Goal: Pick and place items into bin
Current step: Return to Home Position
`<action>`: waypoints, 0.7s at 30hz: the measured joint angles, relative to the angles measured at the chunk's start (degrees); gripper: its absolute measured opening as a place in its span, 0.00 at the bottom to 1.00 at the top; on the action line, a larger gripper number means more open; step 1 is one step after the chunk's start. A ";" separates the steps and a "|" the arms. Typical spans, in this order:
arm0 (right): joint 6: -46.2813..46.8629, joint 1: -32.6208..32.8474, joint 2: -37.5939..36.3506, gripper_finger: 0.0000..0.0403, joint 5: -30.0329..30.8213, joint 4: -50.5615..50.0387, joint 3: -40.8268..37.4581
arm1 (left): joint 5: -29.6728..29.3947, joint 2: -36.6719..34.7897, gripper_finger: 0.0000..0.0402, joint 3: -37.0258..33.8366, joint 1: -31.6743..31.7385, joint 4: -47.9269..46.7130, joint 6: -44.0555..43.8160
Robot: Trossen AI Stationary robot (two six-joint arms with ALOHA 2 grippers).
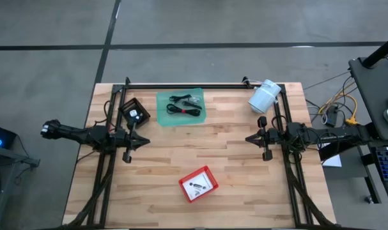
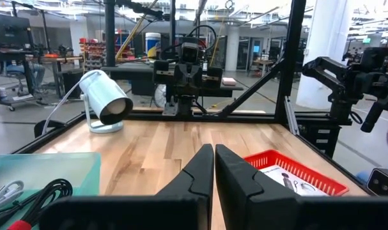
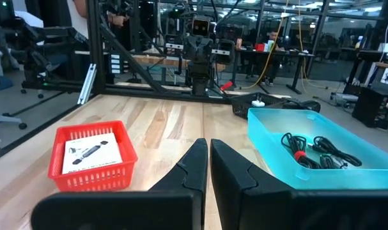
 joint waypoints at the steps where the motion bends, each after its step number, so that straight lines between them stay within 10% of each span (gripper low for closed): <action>1: 0.01 0.00 0.00 0.02 0.00 0.00 0.00 | -0.01 0.00 0.00 0.00 0.00 0.00 0.00; 21: -0.20 0.01 0.02 0.02 0.00 -0.02 0.00 | -0.02 0.02 0.00 0.00 0.00 -0.01 0.00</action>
